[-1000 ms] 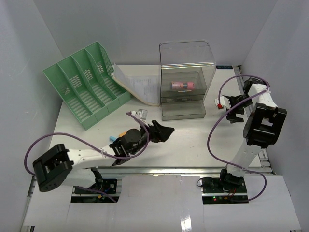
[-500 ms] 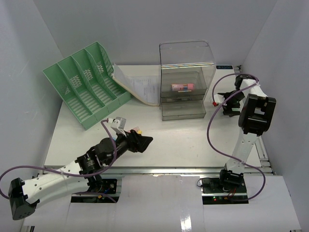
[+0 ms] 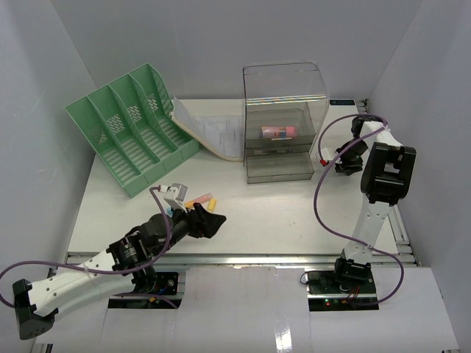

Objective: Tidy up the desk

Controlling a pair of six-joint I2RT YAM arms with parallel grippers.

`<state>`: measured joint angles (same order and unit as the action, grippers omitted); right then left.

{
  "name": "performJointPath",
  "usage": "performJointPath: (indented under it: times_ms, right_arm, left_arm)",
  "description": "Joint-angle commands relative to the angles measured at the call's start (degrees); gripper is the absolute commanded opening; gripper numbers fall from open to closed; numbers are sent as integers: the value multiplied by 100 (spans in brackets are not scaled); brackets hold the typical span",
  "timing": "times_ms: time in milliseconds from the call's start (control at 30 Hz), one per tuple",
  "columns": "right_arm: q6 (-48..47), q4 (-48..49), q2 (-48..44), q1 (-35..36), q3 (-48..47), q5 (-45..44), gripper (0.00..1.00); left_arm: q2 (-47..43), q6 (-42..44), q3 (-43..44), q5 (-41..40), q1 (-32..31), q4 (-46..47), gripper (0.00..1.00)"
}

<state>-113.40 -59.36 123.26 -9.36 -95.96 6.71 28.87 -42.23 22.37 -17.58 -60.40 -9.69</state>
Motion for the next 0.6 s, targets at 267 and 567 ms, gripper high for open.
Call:
performJointPath:
  times_ms: [267,567]
  right_arm:
    - [-868,-32,-688,13,667,-134,27]
    - [-21,30,-2440,151,1567,625,8]
  left_arm:
    - [-830,-294,13,-308,11,-990,91]
    - [-743,-330,223,-466,11,-1587,90]
